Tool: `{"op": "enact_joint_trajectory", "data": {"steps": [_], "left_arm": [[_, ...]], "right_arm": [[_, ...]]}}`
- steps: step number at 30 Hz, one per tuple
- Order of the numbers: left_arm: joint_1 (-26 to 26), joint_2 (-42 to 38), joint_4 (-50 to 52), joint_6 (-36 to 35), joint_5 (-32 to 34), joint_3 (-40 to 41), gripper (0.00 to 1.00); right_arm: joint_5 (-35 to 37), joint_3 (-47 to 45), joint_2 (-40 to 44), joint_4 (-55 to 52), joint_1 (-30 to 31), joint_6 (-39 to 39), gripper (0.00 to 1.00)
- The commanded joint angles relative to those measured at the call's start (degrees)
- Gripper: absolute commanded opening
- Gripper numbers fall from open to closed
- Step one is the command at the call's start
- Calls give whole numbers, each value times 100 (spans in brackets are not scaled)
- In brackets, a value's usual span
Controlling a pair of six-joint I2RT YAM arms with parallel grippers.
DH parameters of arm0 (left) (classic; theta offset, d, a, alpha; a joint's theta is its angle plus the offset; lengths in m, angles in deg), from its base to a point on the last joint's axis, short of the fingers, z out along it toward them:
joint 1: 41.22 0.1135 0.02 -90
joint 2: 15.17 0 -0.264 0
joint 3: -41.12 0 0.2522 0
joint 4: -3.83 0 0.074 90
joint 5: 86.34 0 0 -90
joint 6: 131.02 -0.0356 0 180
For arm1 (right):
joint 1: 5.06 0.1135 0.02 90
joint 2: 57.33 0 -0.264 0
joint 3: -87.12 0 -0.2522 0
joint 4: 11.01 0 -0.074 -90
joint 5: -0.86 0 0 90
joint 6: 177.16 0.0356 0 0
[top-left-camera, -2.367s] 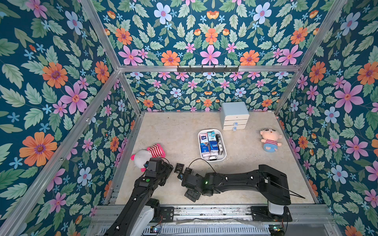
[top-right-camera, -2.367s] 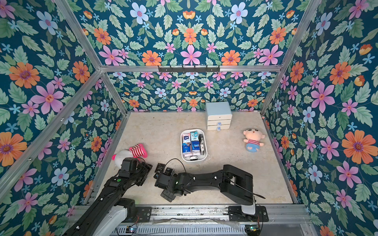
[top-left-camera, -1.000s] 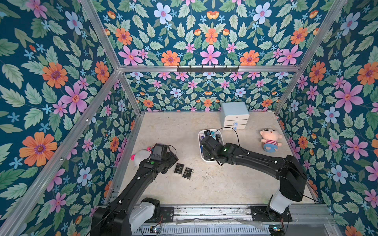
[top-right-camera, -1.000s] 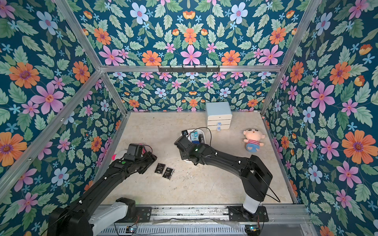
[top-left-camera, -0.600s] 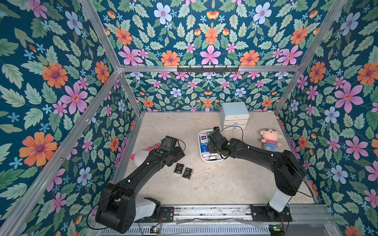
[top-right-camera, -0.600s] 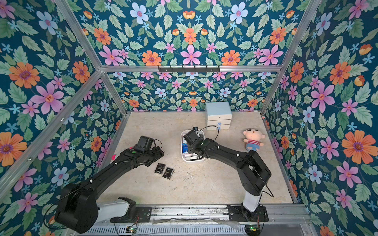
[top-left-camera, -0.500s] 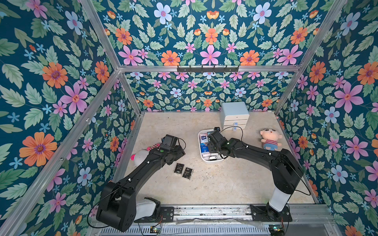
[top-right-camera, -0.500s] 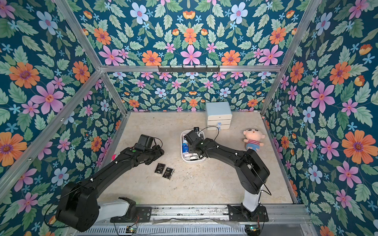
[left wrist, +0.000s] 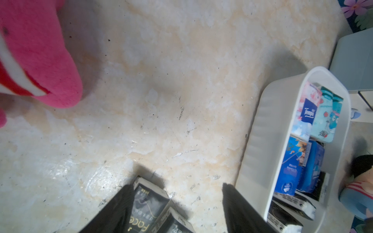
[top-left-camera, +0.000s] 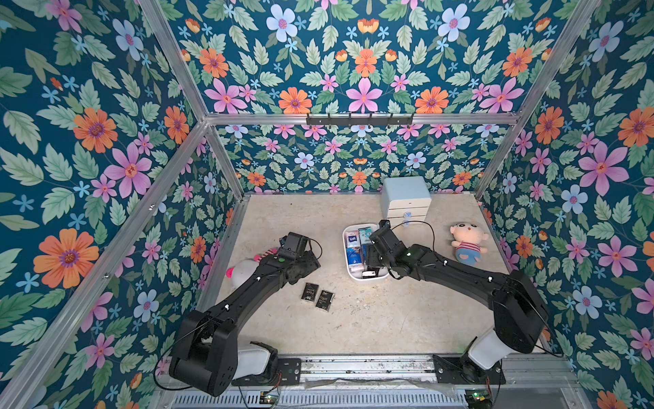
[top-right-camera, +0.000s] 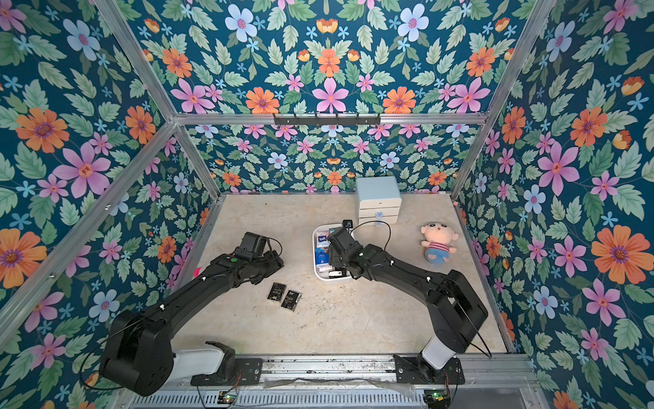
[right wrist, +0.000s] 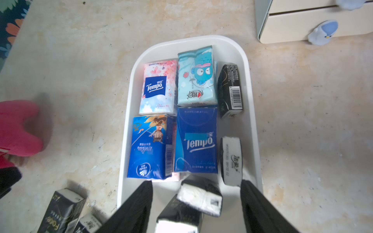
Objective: Put the pocket tissues into the storage box
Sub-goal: Place the pocket tissues in the storage box.
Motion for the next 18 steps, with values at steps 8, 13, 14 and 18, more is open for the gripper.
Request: {"op": "enact_joint_trajectory", "data": {"steps": [8,13,14,18], "left_arm": [[-179,521,531,-794,777,-146,83],[-791,760,793,-977,1149,-178,88],[-880,788,816,-1002,1150,-155,87],[-1087,776,1008,-1045,1326,-21,87]], "right_arm": [[-318,-262,532,-18,4,-92,74],[-524,-638,798,65,8,-1,74],[-558,-738,860,122,7,36,74],[-709,-1007,1039,192,1,193,76]]}}
